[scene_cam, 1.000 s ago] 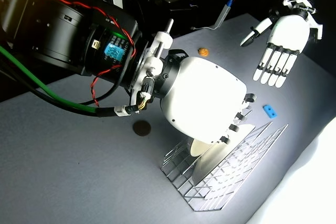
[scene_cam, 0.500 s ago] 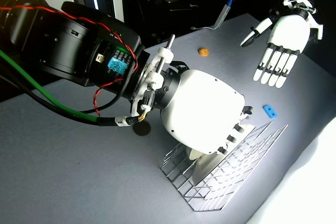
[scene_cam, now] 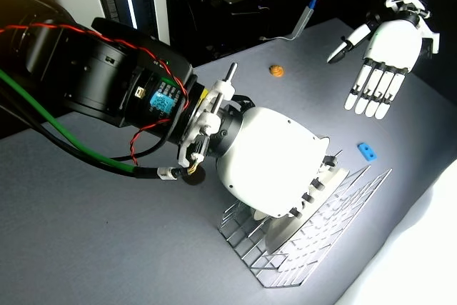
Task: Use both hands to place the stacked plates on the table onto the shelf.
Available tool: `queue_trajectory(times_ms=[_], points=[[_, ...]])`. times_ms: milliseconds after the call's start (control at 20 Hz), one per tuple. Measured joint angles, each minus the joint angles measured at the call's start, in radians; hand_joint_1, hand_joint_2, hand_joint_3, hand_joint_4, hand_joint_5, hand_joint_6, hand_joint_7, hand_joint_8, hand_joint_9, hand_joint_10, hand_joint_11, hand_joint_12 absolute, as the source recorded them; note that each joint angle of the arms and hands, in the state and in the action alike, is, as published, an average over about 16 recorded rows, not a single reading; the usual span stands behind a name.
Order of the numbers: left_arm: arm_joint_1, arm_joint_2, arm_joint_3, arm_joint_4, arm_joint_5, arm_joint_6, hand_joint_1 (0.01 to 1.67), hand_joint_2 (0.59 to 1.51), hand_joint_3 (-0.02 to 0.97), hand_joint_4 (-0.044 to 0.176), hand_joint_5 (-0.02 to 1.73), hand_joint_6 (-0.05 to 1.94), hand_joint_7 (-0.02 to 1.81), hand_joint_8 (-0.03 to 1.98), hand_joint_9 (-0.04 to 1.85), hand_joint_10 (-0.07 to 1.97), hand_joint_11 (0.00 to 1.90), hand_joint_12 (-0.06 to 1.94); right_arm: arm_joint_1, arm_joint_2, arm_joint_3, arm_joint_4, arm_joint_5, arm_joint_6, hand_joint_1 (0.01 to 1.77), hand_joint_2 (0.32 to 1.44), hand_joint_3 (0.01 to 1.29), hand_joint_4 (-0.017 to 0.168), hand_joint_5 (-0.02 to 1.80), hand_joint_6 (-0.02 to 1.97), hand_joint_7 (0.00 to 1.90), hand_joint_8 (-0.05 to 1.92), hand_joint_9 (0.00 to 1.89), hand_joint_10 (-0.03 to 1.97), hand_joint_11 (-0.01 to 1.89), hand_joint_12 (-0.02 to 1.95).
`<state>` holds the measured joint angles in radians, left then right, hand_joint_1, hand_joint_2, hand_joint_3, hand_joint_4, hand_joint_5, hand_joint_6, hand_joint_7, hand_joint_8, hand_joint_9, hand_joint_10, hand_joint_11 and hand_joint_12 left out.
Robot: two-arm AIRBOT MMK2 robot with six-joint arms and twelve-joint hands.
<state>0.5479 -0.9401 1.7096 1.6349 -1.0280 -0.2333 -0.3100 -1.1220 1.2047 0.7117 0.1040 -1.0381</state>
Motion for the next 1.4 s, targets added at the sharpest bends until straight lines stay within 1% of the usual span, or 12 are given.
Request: queue_trajectory(times_ms=[150,450,600,700,850,950,1150,1300,1400], points=[[-0.001,0.000,0.000,0.000,0.000,0.000,0.02,1.115,0.015,-0.001,0.02,0.01,0.03,0.00,0.02,0.01,0.02,0.01,-0.006,-0.001,0.001,0.000,0.004,0.004,1.27,1.03,0.01,-0.007,0.90,0.83,1.05,0.73,1.05,0.81,0.88,1.24],[-0.002,0.000,0.000,0.001,0.000,0.000,0.02,1.108,0.015,-0.001,0.02,0.01,0.03,0.00,0.02,0.01,0.02,0.01,-0.007,0.002,-0.001,0.001,0.004,0.013,1.21,1.03,0.01,-0.005,0.91,0.54,1.06,0.45,1.07,0.45,0.84,1.21],[-0.004,0.000,0.000,0.001,0.000,-0.001,0.02,1.106,0.015,-0.001,0.02,0.01,0.03,0.00,0.02,0.01,0.02,0.01,0.002,0.010,-0.008,0.001,0.003,0.019,1.18,1.02,0.01,-0.004,0.92,0.39,1.07,0.30,1.08,0.27,0.81,1.20],[-0.005,0.000,-0.001,0.002,-0.001,-0.002,0.02,1.104,0.015,-0.001,0.02,0.01,0.03,0.00,0.02,0.01,0.02,0.01,0.012,0.017,-0.015,0.001,0.002,0.023,1.16,1.02,0.01,-0.004,0.92,0.29,1.07,0.20,1.08,0.19,0.79,1.19],[-0.008,0.000,-0.002,0.003,-0.003,-0.004,0.02,1.101,0.015,-0.001,0.02,0.01,0.02,0.00,0.02,0.01,0.02,0.01,0.030,0.030,-0.027,0.001,0.001,0.027,1.14,1.01,0.01,-0.003,0.93,0.13,1.07,0.06,1.07,0.13,0.77,1.18],[-0.013,0.002,-0.006,0.004,-0.005,-0.006,0.02,1.100,0.015,-0.001,0.02,0.01,0.02,0.00,0.02,0.01,0.02,0.01,0.046,0.043,-0.038,-0.001,-0.001,0.024,1.13,1.00,0.01,-0.003,0.93,0.07,1.07,0.03,1.07,0.11,0.76,1.18],[-0.031,0.009,-0.023,0.005,-0.014,-0.011,0.02,1.101,0.015,-0.002,0.02,0.01,0.02,0.00,0.02,0.01,0.02,0.01,0.085,0.079,-0.070,-0.043,0.007,0.016,1.11,1.00,0.01,-0.003,0.93,0.07,1.07,0.03,1.07,0.10,0.74,1.19],[-0.048,0.018,-0.047,0.007,-0.024,-0.014,0.02,1.105,0.015,-0.002,0.03,0.01,0.02,0.00,0.02,0.01,0.02,0.01,0.112,0.111,-0.101,-0.099,0.021,0.006,1.10,1.00,0.01,-0.003,0.93,0.07,1.07,0.03,1.06,0.10,0.72,1.19],[-0.061,0.025,-0.064,0.012,-0.032,-0.016,0.02,1.112,0.015,-0.002,0.05,0.01,0.05,0.00,0.05,0.01,0.02,0.05,0.126,0.133,-0.122,-0.139,0.029,-0.004,1.07,1.00,0.01,-0.003,0.93,0.07,1.07,0.03,1.06,0.10,0.71,1.19]])
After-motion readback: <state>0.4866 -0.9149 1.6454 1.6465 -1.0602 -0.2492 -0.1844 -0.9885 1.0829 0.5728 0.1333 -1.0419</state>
